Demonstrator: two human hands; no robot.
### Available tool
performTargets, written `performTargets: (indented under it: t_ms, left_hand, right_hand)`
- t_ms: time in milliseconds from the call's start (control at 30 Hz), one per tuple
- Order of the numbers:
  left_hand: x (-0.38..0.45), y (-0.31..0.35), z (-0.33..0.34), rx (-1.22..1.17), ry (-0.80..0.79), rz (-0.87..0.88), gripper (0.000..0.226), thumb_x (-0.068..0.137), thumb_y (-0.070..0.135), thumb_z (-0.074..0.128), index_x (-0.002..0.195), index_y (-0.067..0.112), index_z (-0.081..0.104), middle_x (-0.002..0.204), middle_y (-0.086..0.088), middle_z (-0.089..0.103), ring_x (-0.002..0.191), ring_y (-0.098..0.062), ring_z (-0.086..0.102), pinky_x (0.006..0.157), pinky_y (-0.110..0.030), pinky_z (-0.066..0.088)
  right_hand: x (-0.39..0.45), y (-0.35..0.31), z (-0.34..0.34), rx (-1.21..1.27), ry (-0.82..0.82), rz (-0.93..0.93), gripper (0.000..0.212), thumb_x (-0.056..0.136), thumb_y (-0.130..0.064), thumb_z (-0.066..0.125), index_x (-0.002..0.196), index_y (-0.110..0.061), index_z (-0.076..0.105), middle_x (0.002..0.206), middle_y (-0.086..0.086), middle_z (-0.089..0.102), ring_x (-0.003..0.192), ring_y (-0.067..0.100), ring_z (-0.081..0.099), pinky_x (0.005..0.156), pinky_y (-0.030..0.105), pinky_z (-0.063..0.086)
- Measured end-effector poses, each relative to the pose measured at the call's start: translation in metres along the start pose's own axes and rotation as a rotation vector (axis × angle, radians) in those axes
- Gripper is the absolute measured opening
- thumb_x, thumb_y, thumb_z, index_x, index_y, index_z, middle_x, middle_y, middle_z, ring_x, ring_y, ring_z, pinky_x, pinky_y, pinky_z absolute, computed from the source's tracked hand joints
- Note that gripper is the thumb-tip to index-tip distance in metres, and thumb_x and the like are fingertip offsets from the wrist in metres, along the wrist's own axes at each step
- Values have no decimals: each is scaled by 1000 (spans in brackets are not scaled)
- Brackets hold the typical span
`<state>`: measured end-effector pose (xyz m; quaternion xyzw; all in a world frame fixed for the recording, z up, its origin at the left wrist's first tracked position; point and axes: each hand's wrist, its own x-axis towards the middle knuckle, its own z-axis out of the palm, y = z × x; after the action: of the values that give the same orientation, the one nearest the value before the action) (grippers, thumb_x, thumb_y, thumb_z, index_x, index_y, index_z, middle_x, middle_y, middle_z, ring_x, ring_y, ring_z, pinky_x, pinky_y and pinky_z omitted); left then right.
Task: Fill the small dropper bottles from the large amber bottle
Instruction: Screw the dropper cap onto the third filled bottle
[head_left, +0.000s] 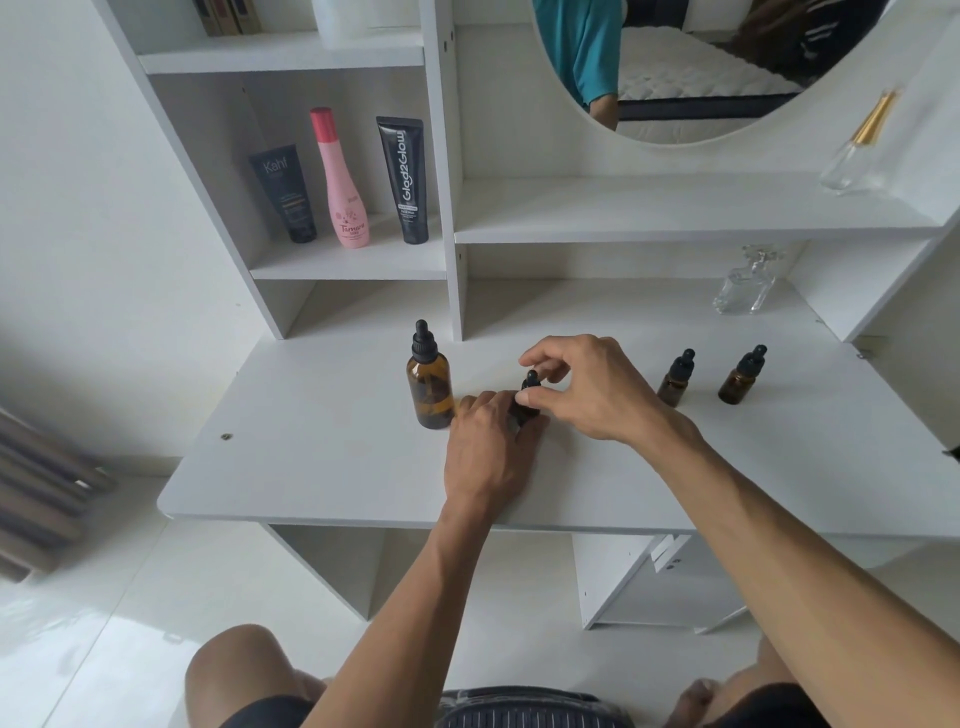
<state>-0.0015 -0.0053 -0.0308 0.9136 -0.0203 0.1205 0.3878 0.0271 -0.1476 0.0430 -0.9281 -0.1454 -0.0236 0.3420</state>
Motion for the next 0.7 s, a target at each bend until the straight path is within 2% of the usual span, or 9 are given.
performTargets:
  t_ms: [167, 367, 500, 700]
  left_hand:
    - [1, 1, 0, 4, -2, -1, 27, 96, 43, 64, 104, 17, 69, 103, -4, 69, 99, -25, 53, 77, -36, 44]
    - [2, 0, 1, 5, 4, -10, 27, 95, 41, 65, 104, 16, 70, 102, -5, 70, 99, -26, 54, 77, -36, 43]
    - [2, 1, 0, -4, 5, -1, 26, 95, 38, 67, 101, 13, 70, 100, -8, 70, 97, -28, 54, 76, -36, 42]
    - [1, 0, 2, -14, 12, 13, 26, 93, 37, 68, 96, 11, 68, 96, -9, 70, 92, -29, 55, 76, -40, 46]
  right_hand:
    - [2, 4, 4, 22, -23, -18, 31, 81, -20, 79, 111, -26, 72, 101, -5, 73, 95, 11, 67, 90, 30, 54]
    - [1, 7, 10, 34, 36, -11, 28, 80, -24, 82, 106, -24, 73, 96, -4, 73, 86, 13, 67, 77, 22, 51]
    - [-1, 8, 15, 37, 94, -12, 27, 79, -27, 83, 104, -23, 73, 92, -5, 72, 76, 15, 64, 74, 27, 53]
    - [-5, 10, 17, 69, 126, -11, 30, 79, -27, 84, 106, -21, 73, 92, -7, 72, 76, 14, 64, 71, 17, 48]
